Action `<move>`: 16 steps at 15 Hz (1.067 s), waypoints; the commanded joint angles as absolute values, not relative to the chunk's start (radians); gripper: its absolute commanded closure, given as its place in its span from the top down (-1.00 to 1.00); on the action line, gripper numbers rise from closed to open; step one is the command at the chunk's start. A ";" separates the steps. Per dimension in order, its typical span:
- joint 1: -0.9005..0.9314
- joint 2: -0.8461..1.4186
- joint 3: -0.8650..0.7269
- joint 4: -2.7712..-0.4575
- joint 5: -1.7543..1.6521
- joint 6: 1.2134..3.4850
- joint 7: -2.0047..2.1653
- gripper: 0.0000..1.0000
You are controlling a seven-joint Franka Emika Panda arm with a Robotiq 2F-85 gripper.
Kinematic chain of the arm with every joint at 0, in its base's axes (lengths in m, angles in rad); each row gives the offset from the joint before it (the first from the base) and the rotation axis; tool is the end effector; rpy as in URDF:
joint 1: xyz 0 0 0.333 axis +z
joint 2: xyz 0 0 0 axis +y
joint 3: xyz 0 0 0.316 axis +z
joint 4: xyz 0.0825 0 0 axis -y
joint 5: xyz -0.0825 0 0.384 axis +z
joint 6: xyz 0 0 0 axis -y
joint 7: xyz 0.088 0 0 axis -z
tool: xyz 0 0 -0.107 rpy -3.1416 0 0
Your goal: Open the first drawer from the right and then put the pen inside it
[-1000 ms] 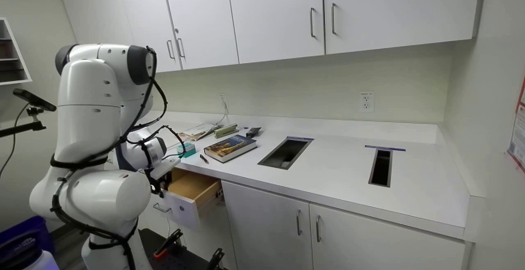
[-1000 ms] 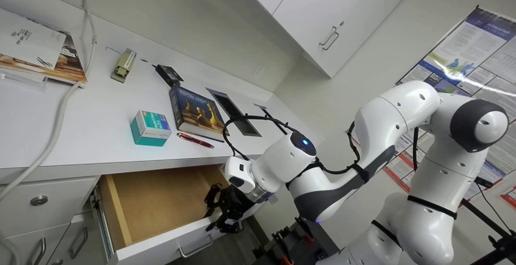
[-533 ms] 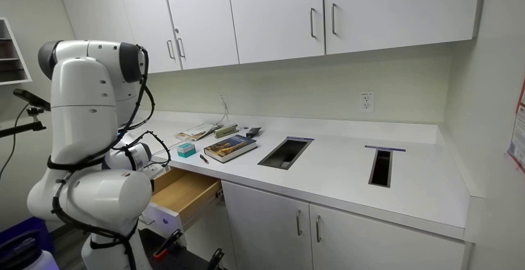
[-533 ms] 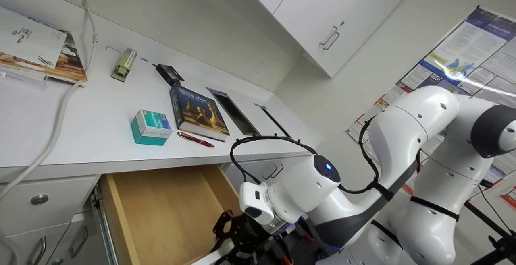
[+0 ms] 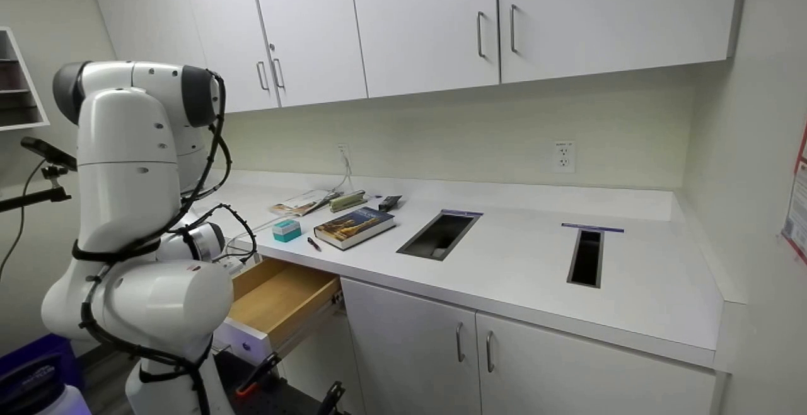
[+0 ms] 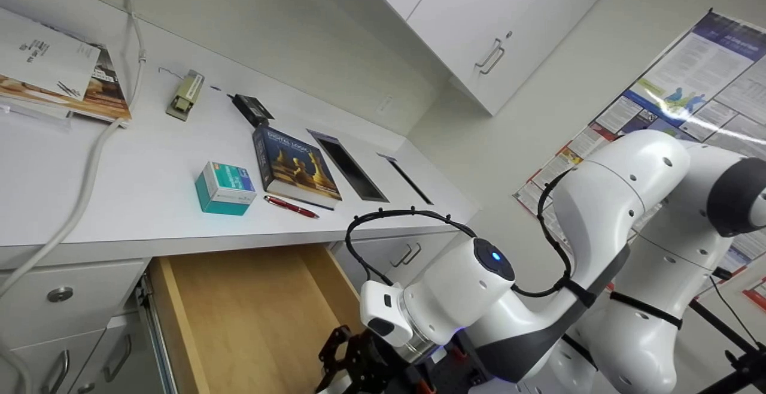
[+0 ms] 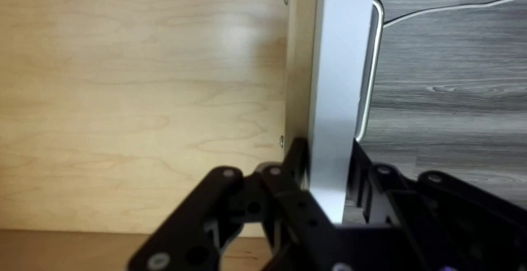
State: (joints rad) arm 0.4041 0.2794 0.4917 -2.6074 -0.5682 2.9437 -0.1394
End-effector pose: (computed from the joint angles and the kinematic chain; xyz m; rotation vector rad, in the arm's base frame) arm 0.2327 0.3687 0.1783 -2.2002 -2.1857 -0.1793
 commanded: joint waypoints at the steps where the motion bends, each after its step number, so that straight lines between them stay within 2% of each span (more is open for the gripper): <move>1: 0.409 0.251 0.530 -2.601 -0.429 2.918 -0.216 0.21; 2: 0.349 0.237 0.600 -2.601 -0.405 2.895 -0.233 0.35; 6: 0.288 0.090 0.699 -2.603 -0.262 2.749 -0.274 0.95; 11: 0.249 -0.131 0.658 -2.557 -0.207 2.570 -0.347 1.00; 12: 0.288 -0.157 0.584 -2.538 -0.233 2.543 -0.369 1.00; 16: 0.331 -0.151 0.484 -2.518 -0.280 2.543 -0.376 1.00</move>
State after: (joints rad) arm 0.2780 -0.1572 0.5373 -2.5200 -0.2633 2.5467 -0.3885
